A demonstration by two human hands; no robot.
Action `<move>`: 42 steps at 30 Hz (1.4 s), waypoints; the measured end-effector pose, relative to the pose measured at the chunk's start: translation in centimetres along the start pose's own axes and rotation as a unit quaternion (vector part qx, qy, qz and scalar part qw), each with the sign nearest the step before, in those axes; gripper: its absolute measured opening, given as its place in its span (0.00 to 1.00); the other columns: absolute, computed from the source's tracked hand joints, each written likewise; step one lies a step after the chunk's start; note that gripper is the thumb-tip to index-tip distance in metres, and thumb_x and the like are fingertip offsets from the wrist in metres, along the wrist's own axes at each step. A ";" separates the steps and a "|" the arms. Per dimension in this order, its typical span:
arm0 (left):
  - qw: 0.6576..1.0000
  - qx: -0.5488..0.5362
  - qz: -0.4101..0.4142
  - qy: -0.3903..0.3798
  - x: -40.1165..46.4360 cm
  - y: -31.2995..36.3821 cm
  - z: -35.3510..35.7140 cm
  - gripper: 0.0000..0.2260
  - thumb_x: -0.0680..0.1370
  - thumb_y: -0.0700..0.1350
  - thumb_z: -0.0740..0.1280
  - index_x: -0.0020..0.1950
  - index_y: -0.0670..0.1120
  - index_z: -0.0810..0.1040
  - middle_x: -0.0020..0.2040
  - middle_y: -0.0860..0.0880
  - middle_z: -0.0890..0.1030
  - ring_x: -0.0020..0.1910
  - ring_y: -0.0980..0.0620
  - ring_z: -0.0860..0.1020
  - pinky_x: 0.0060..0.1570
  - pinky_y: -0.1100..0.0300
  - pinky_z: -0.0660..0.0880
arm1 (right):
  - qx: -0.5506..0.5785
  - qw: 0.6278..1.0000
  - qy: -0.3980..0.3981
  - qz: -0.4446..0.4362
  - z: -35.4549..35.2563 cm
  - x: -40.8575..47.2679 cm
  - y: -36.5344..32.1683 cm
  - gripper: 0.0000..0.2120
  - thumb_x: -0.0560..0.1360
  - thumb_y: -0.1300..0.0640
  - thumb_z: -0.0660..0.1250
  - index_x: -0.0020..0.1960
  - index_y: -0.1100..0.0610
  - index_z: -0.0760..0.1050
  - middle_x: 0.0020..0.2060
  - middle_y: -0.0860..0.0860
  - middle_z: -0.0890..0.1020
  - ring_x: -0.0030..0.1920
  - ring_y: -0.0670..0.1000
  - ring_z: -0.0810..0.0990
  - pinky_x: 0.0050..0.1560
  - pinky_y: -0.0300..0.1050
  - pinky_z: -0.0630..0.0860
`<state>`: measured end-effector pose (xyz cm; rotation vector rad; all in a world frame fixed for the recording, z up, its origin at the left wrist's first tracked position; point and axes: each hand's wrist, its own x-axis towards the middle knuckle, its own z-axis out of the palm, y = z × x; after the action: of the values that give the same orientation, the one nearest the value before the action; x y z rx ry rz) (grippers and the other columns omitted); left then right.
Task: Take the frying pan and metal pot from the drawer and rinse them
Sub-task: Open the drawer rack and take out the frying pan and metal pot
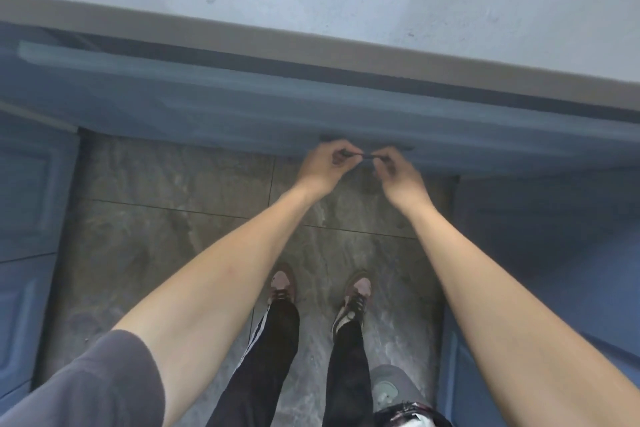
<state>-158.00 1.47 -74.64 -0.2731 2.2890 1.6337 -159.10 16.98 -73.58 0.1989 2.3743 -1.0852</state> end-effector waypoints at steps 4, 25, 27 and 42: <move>1.000 -0.010 -0.017 0.010 -1.1 -0.2 0.6 0.04 0.75 0.42 0.69 0.48 0.43 0.82 0.41 0.52 0.80 0.34 0.68 0.74 0.41 0.71 0.69 | -0.019 0.999 -0.009 0.041 0.1 -0.8 0.0 0.08 0.79 0.53 0.57 0.54 0.47 0.74 0.44 0.49 0.80 0.48 0.54 0.79 0.46 0.44 0.70; 0.997 0.009 -0.072 -0.033 -15.9 -3.4 3.8 0.07 0.74 0.40 0.70 0.51 0.40 0.82 0.42 0.51 0.81 0.37 0.70 0.76 0.46 0.71 0.70 | -0.108 0.988 -0.111 0.028 2.6 -14.1 6.2 0.12 0.79 0.47 0.56 0.59 0.47 0.73 0.60 0.48 0.79 0.57 0.55 0.77 0.50 0.46 0.69; 0.996 0.027 -0.077 -0.038 -16.7 -3.3 4.1 0.08 0.74 0.39 0.70 0.52 0.38 0.82 0.44 0.49 0.81 0.36 0.69 0.75 0.43 0.75 0.68 | -0.114 0.987 -0.109 0.031 2.8 -15.1 6.3 0.12 0.79 0.46 0.57 0.59 0.47 0.73 0.59 0.48 0.79 0.56 0.55 0.78 0.47 0.44 0.68; 0.979 0.119 -0.167 -0.020 -23.7 -3.7 5.5 0.04 0.74 0.52 0.68 0.48 0.57 0.81 0.52 0.53 0.83 0.51 0.52 0.79 0.45 0.62 0.68 | -0.099 0.989 -0.104 0.027 4.9 -20.2 8.5 0.11 0.77 0.54 0.63 0.58 0.54 0.78 0.55 0.51 0.81 0.49 0.47 0.74 0.45 0.37 0.65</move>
<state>-133.88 4.82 -71.02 -0.5289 2.2335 1.1800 -137.01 20.64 -71.55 0.0745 2.2562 -0.7971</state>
